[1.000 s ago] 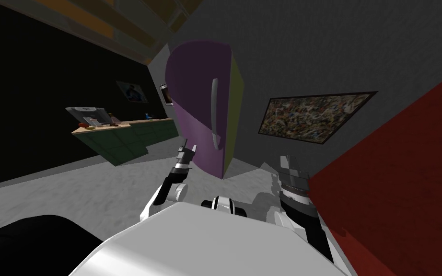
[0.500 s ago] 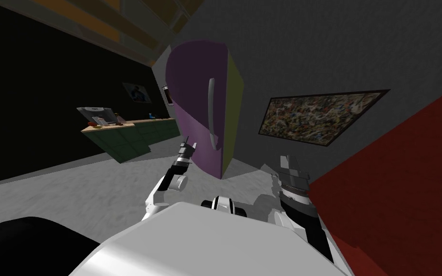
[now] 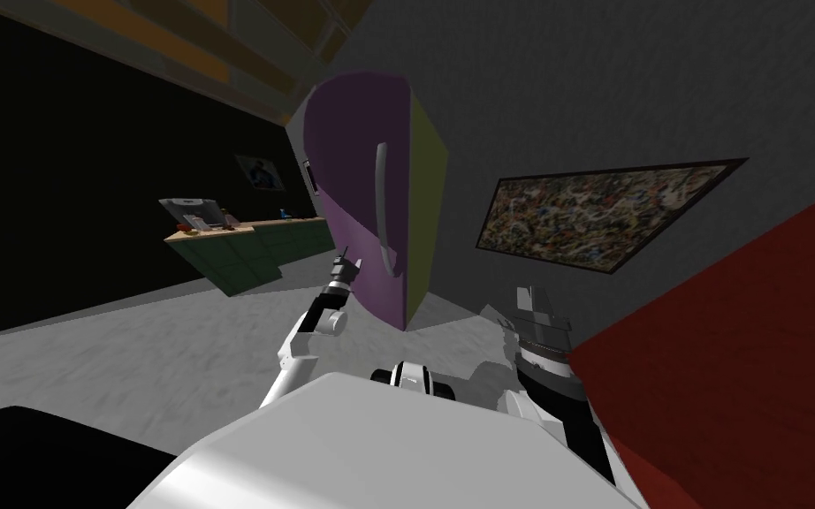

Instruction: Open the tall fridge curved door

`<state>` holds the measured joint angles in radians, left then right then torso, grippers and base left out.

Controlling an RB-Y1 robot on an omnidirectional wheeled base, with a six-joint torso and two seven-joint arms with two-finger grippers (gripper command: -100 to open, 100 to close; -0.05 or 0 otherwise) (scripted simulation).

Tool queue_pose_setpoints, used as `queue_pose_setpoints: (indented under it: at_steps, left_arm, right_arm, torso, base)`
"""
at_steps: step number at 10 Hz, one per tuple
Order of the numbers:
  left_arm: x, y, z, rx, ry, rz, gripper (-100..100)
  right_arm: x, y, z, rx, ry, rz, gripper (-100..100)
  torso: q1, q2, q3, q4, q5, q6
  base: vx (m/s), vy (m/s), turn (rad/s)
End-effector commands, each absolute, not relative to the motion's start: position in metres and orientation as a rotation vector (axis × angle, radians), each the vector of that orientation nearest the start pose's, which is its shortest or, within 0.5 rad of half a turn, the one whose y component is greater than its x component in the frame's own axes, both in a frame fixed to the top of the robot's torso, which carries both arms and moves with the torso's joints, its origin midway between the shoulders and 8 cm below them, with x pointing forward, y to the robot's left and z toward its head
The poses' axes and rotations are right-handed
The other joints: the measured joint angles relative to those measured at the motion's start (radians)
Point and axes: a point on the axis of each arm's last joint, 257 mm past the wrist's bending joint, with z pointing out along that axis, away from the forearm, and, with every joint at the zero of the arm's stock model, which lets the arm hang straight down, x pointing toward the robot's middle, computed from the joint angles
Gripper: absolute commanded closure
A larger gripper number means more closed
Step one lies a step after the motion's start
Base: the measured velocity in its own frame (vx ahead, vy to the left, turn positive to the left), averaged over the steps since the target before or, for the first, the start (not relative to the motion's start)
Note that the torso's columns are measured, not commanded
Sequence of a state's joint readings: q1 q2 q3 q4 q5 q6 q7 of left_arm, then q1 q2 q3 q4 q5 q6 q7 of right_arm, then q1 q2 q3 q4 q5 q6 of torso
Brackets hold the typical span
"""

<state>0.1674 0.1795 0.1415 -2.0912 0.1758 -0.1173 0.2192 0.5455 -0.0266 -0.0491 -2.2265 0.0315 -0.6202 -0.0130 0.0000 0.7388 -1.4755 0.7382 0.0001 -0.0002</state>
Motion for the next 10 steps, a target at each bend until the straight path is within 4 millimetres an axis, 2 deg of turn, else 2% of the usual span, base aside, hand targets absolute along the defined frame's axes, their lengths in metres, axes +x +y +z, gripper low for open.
queue_pose_setpoints:
  at_steps: [1,2,3,5,6,8,9,10]
  left_arm:
    - [0.474,0.338,0.004,-0.986,0.712,-1.487,-100]
    - [0.482,0.347,0.004,-1.016,0.702,-1.485,-100]
    - [0.484,0.345,0.01,-1.006,0.697,-1.493,-100]
    - [0.501,0.363,0.012,-1.066,0.672,-1.495,-100]
    - [0.503,0.361,0.017,-1.059,0.669,-1.502,-100]
    - [0.519,0.38,0.017,-1.127,0.642,-1.504,-100]
    - [0.522,0.378,0.023,-1.118,0.639,-1.514,-100]
    - [0.531,0.386,0.026,-1.151,0.624,-1.519,-100]
  right_arm:
    - [0.328,-0.291,0.01,0.593,0.634,1.241,0]
    - [0.328,-0.291,0.01,0.593,0.634,1.241,0]
    - [0.328,-0.291,0.01,0.593,0.634,1.241,0]
    - [0.328,-0.291,0.01,0.593,0.634,1.241,0]
    - [0.328,-0.291,0.01,0.593,0.634,1.241,0]
    - [0.328,-0.291,0.01,0.593,0.634,1.241,0]
    - [0.328,-0.291,0.01,0.593,0.634,1.241,0]
    - [0.328,-0.291,0.01,0.593,0.634,1.241,0]
  torso:
    - [0.001,0.0,0.0,0.0,0.0,0.0]
    - [0.0,-0.002,-0.001,0.0,0.0,0.0]
    - [-0.002,-0.002,-0.001,-0.001,-0.001,0.0]
    - [0.001,0.0,0.0,0.0,0.0,0.0]
    - [0.0,-0.001,-0.001,0.0,0.0,0.0]
    - [0.0,-0.001,0.0,0.0,0.0,0.0]
    - [-0.001,-0.001,-0.001,0.0,0.0,0.0]
    - [0.0,0.0,0.0,0.0,0.0,0.0]
  base:
    - [0.031,-0.096,0.052]
    - [0.04,-0.132,0.093]
    - [0.018,-0.107,0.035]
    - [0.023,-0.114,0.074]
    - [0.019,-0.102,0.036]
    - [0.02,-0.113,0.077]
    - [0.012,-0.106,0.036]
    - [0.022,-0.121,0.049]
